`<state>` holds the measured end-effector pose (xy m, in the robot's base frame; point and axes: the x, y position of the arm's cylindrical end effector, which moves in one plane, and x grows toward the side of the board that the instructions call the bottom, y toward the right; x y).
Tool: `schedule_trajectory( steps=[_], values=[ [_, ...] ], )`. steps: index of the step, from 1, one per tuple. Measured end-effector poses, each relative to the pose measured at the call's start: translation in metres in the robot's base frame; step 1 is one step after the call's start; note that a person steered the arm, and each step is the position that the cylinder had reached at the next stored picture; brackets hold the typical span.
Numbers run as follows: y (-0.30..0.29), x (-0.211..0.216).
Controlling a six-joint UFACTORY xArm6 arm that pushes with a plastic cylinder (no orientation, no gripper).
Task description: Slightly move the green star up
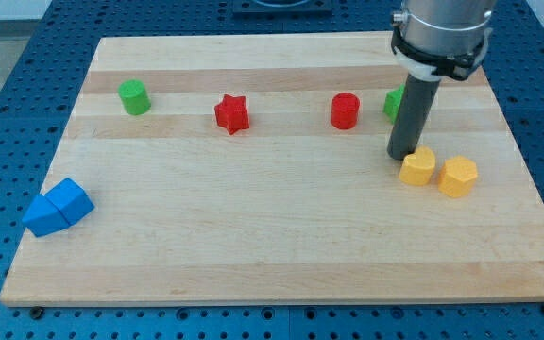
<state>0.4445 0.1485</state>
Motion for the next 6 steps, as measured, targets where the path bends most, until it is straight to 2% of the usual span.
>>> schedule_trajectory(
  steps=[2,3,4,5,6],
  values=[
    [0.022,0.001],
    [0.031,-0.022],
    [0.075,-0.036],
    [0.068,-0.037],
    [0.023,-0.037]
  ],
)
